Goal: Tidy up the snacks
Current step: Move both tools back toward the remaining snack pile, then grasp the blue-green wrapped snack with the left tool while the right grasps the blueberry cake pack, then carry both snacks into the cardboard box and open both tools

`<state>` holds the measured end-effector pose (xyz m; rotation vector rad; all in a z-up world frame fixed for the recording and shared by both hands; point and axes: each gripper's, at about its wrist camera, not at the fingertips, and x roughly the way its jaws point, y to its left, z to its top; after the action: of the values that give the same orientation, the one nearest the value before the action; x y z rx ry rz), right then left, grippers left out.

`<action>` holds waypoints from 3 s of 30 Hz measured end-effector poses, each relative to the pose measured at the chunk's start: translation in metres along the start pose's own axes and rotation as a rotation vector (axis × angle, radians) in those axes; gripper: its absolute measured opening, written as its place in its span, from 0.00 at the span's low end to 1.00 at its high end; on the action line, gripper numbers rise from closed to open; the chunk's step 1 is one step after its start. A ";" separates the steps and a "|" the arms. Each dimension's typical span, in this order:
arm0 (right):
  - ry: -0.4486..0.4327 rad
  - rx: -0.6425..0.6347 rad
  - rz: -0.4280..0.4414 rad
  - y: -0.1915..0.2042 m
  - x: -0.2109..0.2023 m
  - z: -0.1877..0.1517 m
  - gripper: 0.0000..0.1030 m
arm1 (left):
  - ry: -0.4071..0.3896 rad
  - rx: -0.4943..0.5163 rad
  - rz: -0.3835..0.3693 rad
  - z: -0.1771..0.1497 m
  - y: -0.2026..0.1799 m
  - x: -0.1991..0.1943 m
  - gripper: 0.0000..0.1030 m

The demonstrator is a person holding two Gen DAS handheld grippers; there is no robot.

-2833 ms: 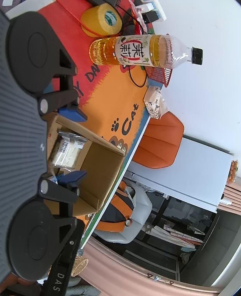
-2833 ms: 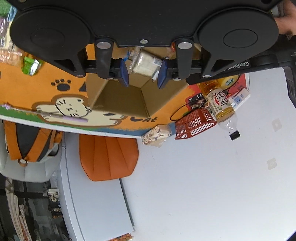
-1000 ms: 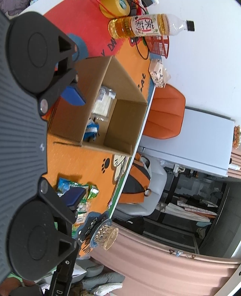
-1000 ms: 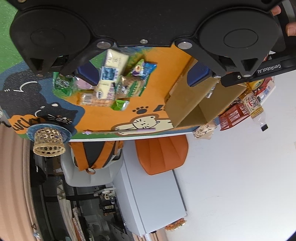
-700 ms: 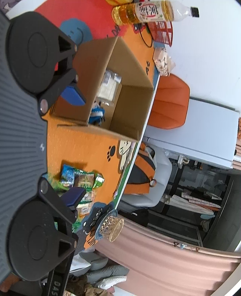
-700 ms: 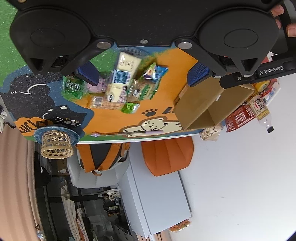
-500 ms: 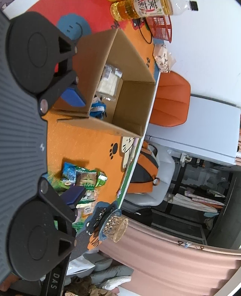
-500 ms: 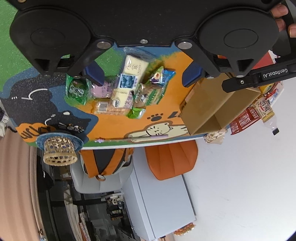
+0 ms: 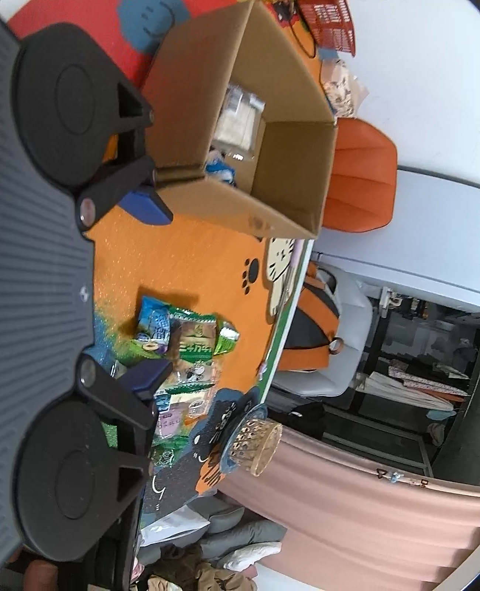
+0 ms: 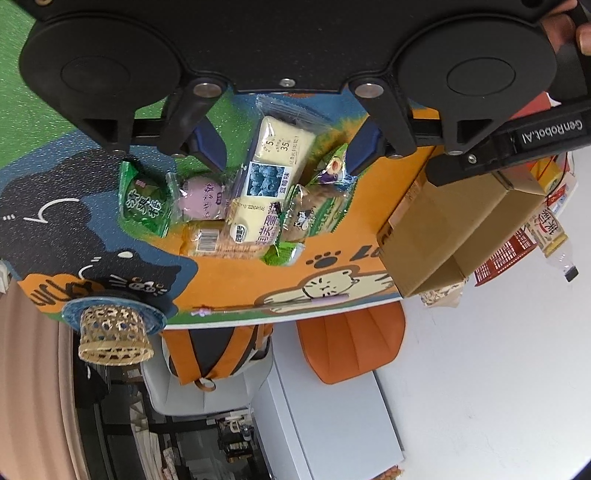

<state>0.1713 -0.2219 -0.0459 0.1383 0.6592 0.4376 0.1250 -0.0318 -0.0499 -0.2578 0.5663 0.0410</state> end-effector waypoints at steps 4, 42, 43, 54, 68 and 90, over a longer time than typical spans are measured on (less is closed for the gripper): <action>0.019 -0.002 0.002 0.001 0.013 0.000 0.67 | 0.029 -0.012 -0.008 -0.002 0.001 0.013 0.70; 0.073 0.011 -0.010 -0.027 0.037 0.000 0.40 | 0.077 0.011 -0.030 -0.010 -0.024 0.084 0.48; 0.073 0.007 -0.010 -0.026 0.037 0.000 0.42 | 0.082 0.013 -0.042 -0.010 -0.026 0.084 0.43; 0.066 -0.031 -0.021 -0.018 0.040 -0.001 0.34 | 0.073 0.008 -0.061 -0.012 -0.022 0.067 0.28; -0.019 -0.023 0.008 -0.009 0.004 0.007 0.32 | 0.005 0.006 -0.081 0.001 -0.024 0.030 0.28; -0.113 -0.091 0.103 0.046 -0.012 0.039 0.32 | -0.157 -0.028 -0.012 0.044 0.014 -0.028 0.28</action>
<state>0.1705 -0.1852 0.0033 0.1097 0.5222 0.5540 0.1231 -0.0058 -0.0022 -0.2829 0.4084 0.0573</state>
